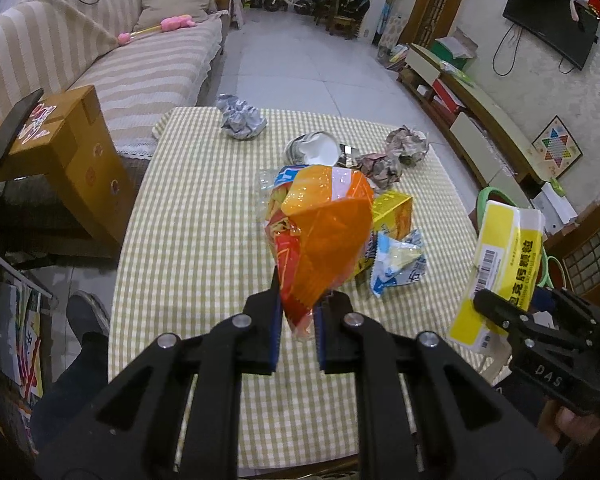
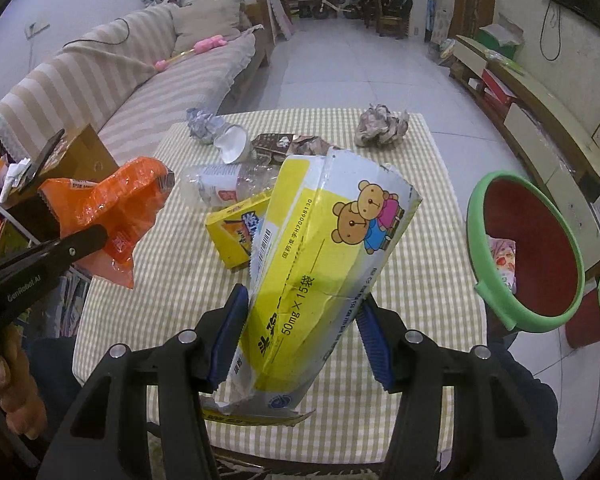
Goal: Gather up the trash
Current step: 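Grasp the orange chip bag with the left tool while the right tool grasps the yellow tissue pack, then carry the chip bag and tissue pack over the green bin and release both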
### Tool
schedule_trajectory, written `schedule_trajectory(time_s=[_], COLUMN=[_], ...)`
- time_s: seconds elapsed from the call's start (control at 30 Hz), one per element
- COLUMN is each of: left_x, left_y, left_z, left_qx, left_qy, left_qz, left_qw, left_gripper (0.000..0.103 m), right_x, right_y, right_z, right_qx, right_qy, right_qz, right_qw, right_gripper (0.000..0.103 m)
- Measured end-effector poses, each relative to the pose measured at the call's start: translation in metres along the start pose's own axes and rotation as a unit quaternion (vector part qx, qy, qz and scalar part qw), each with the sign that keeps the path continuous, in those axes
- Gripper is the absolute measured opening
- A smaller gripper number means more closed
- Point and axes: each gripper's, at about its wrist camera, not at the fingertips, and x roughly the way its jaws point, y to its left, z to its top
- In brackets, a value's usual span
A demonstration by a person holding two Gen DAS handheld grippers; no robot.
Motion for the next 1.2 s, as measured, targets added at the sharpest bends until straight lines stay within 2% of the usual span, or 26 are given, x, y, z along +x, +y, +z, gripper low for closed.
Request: schedule_trajectory(time_s=[0.17,0.37,0.67,0.83,0.93,1.1,1.2], left_x=[0.003,0.010,0.029,0.044,0.055,0.081,0.095], left_y=[-0.016,-0.045,-0.122,-0.183,-0.212,-0.265,-0.289], left_z=[0.006,0.017,0.047,0.062,0.069,0.077,0.078], left_qx=[0.013,0.036,0.079,0.122,0.132,0.144,0.146], left_qy=[0.001,0.003,0.010,0.014,0.026,0.059,0.078], left_qz=[-0.011,-0.027,-0.076,-0.112,-0.135,-0.181,-0.196], left_qw=[0.9999,0.9990,0.9939,0.9861,0.9818,0.9712,0.9666], left_gripper=[0.013,0.013,0.013,0.013,0.013,0.013,0.013], right_x=[-0.004,-0.011,-0.028,-0.039,-0.043,-0.045,-0.042], right_y=[-0.014,-0.051,-0.135,-0.186,-0.217,-0.262,-0.282], right_z=[0.006,0.015,0.030,0.030,0.029,0.027,0.022], right_qx=[0.011,0.041,0.101,0.140,0.161,0.189,0.200], right_qy=[-0.008,-0.020,-0.047,-0.056,-0.059,-0.063,-0.059], right_qz=[-0.005,-0.020,-0.055,-0.075,-0.088,-0.095,-0.100], right_qw=[1.000,0.999,0.992,0.986,0.981,0.975,0.973], right_gripper=[0.052,0.052,0.052,0.052,0.052,0.052,0.052])
